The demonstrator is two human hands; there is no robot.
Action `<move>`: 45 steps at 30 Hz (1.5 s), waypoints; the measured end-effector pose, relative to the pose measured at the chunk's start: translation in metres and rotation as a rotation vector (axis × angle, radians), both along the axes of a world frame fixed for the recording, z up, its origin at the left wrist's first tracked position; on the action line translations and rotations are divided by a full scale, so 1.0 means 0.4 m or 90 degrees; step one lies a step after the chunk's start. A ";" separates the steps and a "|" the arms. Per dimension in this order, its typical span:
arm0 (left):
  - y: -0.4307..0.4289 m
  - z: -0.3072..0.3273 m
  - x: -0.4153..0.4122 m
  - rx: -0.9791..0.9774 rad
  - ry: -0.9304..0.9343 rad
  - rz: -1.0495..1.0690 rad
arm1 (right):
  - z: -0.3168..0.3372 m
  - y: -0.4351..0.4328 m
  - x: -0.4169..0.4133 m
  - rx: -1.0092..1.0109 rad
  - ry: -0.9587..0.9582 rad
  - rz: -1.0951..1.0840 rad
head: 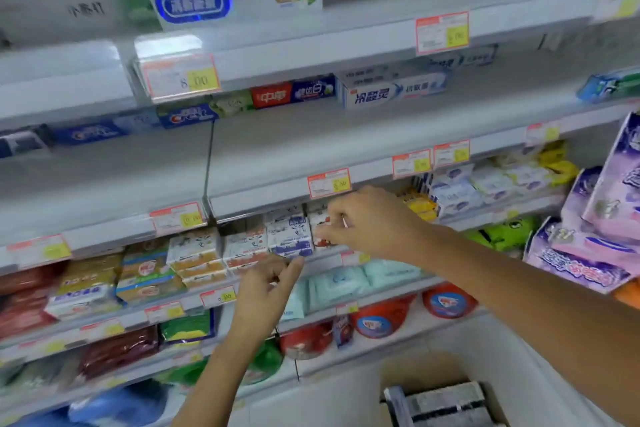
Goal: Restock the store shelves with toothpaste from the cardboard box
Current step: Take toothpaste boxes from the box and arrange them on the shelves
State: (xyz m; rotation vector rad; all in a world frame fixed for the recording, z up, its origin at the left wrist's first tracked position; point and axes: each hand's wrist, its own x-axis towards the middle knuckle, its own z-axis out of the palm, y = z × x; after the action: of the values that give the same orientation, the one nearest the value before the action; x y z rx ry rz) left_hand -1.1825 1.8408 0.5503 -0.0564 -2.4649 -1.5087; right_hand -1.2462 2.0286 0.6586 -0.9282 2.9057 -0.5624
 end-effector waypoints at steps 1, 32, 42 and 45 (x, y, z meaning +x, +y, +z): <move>0.027 -0.041 0.003 0.012 -0.039 -0.010 | -0.053 0.032 0.001 0.004 -0.032 -0.016; 0.402 -0.804 -0.053 -0.087 -0.560 -0.174 | -1.103 0.593 0.151 0.159 -0.612 -0.544; 0.641 -1.173 0.006 -0.073 -0.699 -0.195 | -1.442 0.777 0.056 0.211 -0.576 -0.415; 0.718 -1.309 0.058 -0.126 -0.755 -0.248 | -1.534 0.811 0.052 0.203 -0.583 -0.354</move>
State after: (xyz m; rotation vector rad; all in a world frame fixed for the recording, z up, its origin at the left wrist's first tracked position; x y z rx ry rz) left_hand -1.1591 2.1279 0.0269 0.4907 -3.6921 -1.7281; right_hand -1.2255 2.3531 0.0449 0.1887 2.2342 -0.3689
